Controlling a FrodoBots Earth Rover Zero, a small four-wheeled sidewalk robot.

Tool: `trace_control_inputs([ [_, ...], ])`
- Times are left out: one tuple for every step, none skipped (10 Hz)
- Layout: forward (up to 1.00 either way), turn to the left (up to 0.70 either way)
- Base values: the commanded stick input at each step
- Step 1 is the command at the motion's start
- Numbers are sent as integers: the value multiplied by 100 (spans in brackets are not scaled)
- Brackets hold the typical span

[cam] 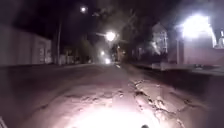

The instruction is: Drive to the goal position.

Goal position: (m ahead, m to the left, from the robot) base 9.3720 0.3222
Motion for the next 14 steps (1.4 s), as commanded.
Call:
trace_control_inputs([
  [70,0],
  [70,0],
  [70,0],
  [70,0],
  [70,0],
  [70,0],
  [70,0],
  [70,0],
  [70,0],
  [70,0],
  [70,0],
  [70,0],
  [70,0],
  [70,0],
])
